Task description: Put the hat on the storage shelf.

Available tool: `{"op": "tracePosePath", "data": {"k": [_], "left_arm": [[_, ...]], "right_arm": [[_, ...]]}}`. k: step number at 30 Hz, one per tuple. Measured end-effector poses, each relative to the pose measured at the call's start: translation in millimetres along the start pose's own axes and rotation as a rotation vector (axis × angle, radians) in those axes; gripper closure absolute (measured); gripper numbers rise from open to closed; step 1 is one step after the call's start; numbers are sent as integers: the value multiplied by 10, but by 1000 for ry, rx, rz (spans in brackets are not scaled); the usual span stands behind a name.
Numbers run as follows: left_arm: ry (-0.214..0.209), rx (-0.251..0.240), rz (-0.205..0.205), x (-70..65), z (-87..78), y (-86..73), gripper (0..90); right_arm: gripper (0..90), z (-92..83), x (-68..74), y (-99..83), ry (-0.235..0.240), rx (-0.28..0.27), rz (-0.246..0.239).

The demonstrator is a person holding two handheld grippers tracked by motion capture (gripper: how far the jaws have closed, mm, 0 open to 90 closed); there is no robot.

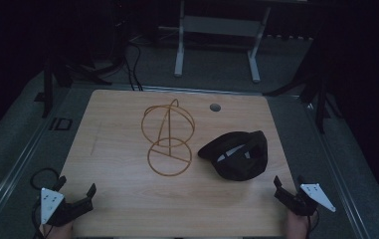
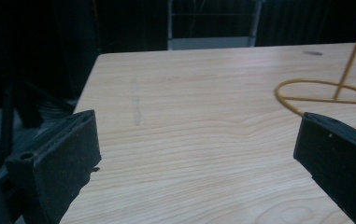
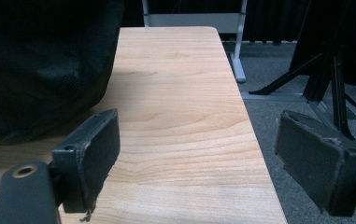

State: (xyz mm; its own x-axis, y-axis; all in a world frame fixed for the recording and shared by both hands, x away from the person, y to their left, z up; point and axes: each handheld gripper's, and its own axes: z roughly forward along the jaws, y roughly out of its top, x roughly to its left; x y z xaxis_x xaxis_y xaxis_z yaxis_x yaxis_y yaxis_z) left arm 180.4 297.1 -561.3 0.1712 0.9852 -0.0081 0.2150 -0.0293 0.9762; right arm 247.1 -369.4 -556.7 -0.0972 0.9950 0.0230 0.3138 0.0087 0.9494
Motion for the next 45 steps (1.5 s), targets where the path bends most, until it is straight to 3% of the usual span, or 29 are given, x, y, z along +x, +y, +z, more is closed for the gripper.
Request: {"op": "tracePosePath", "data": {"k": [10,13,16,19,23,25,28,29,31,34,35,36,38,42,45], "left_arm": [[-23,-11,-17,-34,15,23,10],[-11,-21,-15,-31,8,28,10],[-39,-37,-48,-31,0,38,10],[-57,-25,-83,-35,0,52,10],[-57,-2,-61,-68,11,62,10],[-56,17,-57,-86,16,69,10],[-59,35,-53,-106,22,79,10],[-60,37,-53,-108,22,81,10],[-61,40,-53,-109,23,84,10],[-57,37,-51,-106,16,89,10],[-55,36,-50,-105,13,90,10],[-56,34,-50,-106,12,91,10],[-55,33,-48,-108,8,94,10],[-63,36,-44,-113,13,93,10],[-66,38,-43,-117,17,91,10]], "right_arm": [[147,-89,-3,63,43,-33,-11],[144,-156,27,187,82,-41,-20],[135,-254,114,392,113,-84,-49],[128,-338,234,630,163,-103,-72],[122,-392,398,921,266,-115,-67],[103,-399,504,1029,334,-120,-102],[104,-389,628,1105,366,-125,-140],[104,-348,750,1155,405,-88,-182],[106,-308,866,1171,443,-64,-216],[106,-264,978,1162,478,-41,-235],[105,-218,1097,1126,488,-17,-277],[105,-190,1142,1104,498,-1,-289],[105,-122,1216,1056,475,29,-316],[97,-5,1315,945,481,84,-362],[97,78,1382,845,452,119,-422]]}}
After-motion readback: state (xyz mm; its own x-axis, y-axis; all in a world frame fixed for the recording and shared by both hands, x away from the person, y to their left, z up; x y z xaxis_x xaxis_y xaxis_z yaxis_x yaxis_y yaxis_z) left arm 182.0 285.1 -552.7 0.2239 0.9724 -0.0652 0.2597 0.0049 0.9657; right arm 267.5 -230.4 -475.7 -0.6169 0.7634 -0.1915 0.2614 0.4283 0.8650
